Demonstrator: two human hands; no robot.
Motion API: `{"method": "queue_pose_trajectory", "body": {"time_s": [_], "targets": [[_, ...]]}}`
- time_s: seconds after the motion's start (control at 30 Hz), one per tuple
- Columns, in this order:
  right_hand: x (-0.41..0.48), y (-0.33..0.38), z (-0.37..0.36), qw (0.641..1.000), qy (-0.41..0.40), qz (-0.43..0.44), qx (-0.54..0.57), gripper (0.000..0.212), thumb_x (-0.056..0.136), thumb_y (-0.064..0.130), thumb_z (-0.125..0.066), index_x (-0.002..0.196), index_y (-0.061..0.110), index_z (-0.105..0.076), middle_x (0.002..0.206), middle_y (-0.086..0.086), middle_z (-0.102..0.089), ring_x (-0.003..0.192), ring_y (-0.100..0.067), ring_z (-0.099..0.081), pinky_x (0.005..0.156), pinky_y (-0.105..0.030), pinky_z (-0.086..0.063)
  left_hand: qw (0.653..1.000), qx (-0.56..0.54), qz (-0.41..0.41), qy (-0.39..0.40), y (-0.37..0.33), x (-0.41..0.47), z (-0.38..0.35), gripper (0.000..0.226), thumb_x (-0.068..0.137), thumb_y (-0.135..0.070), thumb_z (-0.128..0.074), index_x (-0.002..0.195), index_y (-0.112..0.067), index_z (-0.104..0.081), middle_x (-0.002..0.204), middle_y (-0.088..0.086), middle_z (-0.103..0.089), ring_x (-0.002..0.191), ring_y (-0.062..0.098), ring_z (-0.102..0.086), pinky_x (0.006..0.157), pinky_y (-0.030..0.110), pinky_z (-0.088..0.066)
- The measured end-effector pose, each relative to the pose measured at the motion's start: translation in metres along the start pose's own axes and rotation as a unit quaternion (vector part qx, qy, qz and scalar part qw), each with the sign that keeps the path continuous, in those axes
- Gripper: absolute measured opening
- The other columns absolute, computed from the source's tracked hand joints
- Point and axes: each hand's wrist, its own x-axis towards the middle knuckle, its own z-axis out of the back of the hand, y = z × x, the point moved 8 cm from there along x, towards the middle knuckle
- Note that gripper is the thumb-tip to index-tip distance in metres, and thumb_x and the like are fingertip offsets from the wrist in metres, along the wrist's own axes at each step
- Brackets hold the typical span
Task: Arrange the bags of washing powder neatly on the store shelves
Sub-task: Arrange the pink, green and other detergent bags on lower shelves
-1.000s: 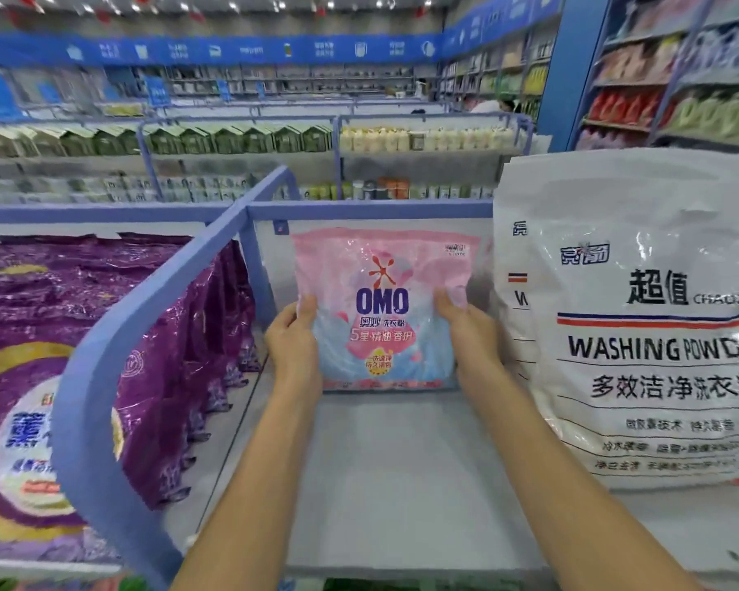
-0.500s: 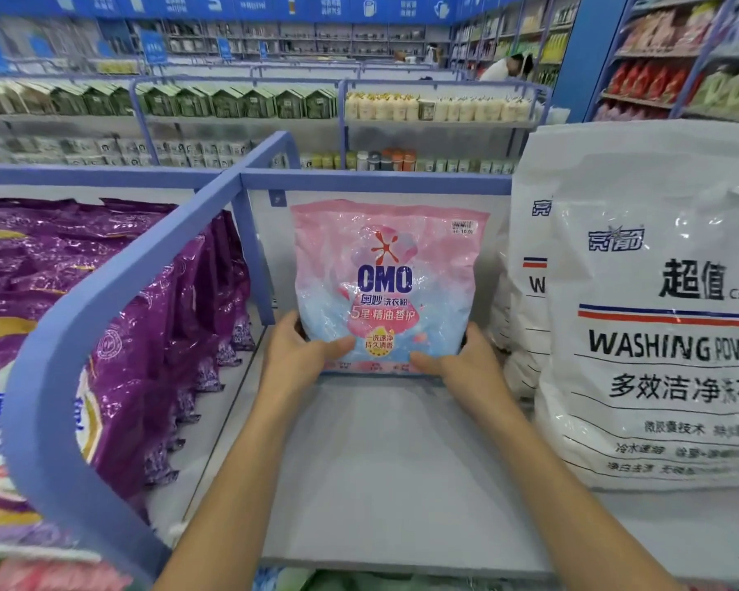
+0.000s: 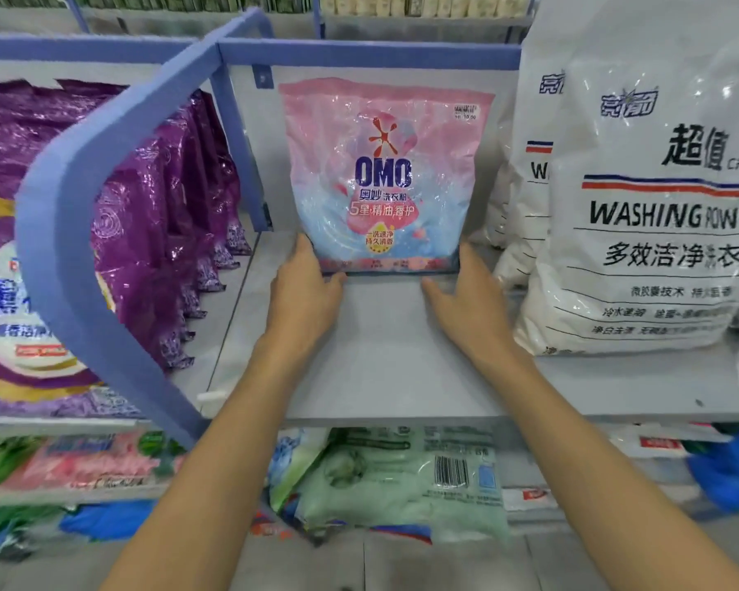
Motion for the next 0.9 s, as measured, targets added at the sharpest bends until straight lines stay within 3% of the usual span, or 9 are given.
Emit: {"method": "queue_pose_trajectory", "body": {"time_s": [0.07, 0.23, 0.33, 0.4, 0.67, 0.9], "targets": [[-0.015, 0.003, 0.003, 0.999, 0.013, 0.013, -0.029, 0.056, 0.094, 0.026, -0.065, 0.144, 0.014, -0.044, 0.144, -0.008, -0.054, 0.132, -0.028, -0.049, 0.102, -0.042, -0.045, 1.000, 0.026, -0.014, 0.010, 0.003, -0.018, 0.003, 0.052, 0.095, -0.023, -0.062, 0.144, -0.020, -0.045, 0.134, 0.006, -0.062, 0.119, 0.029, -0.058, 0.083, 0.027, -0.038], [-0.065, 0.013, 0.016, 0.995, 0.055, 0.045, -0.065, 0.050, 0.100, 0.030, -0.060, 0.143, 0.008, -0.050, 0.141, -0.010, -0.056, 0.131, -0.030, -0.050, 0.105, -0.040, -0.042, 0.993, 0.112, -0.039, 0.025, 0.003, -0.075, 0.008, 0.034, 0.098, -0.028, -0.060, 0.125, -0.007, -0.056, 0.112, 0.012, -0.061, 0.110, 0.034, -0.057, 0.080, 0.036, -0.040], [-0.104, 0.013, 0.031, 0.992, 0.079, 0.058, -0.077, 0.052, 0.103, 0.039, -0.054, 0.148, 0.013, -0.047, 0.152, -0.004, -0.050, 0.141, -0.022, -0.043, 0.112, -0.036, -0.036, 0.991, 0.126, -0.040, 0.035, 0.002, -0.120, 0.012, 0.049, 0.103, -0.027, -0.055, 0.145, -0.004, -0.047, 0.142, 0.017, -0.055, 0.142, 0.037, -0.041, 0.108, 0.044, -0.038], [-0.132, 0.011, 0.043, 0.991, 0.085, 0.071, -0.078, 0.052, 0.105, 0.041, -0.051, 0.150, 0.016, -0.046, 0.154, -0.001, -0.048, 0.143, -0.019, -0.040, 0.115, -0.035, -0.033, 0.990, 0.130, -0.049, 0.035, 0.000, -0.153, 0.018, 0.051, 0.104, -0.028, -0.053, 0.148, -0.005, -0.045, 0.150, 0.014, -0.050, 0.150, 0.037, -0.029, 0.117, 0.047, -0.031], [-0.229, -0.012, 0.065, 0.988, 0.085, 0.096, -0.090, 0.054, 0.103, 0.045, -0.052, 0.148, 0.016, -0.051, 0.157, -0.001, -0.046, 0.147, -0.017, -0.035, 0.122, -0.037, -0.027, 0.980, 0.195, -0.032, 0.028, 0.019, -0.279, 0.034, 0.053, 0.105, -0.036, -0.053, 0.149, -0.008, -0.048, 0.156, 0.011, -0.044, 0.150, 0.033, -0.029, 0.123, 0.041, -0.021], [-0.284, -0.018, 0.043, 0.985, 0.136, 0.073, -0.073, 0.053, 0.103, 0.043, -0.052, 0.149, 0.016, -0.049, 0.156, -0.001, -0.045, 0.146, -0.016, -0.035, 0.119, -0.032, -0.026, 0.981, 0.186, 0.040, 0.027, 0.061, -0.339, 0.052, 0.056, 0.104, -0.041, -0.052, 0.153, -0.016, -0.044, 0.162, 0.006, -0.036, 0.155, 0.027, -0.020, 0.126, 0.044, -0.022]]}}
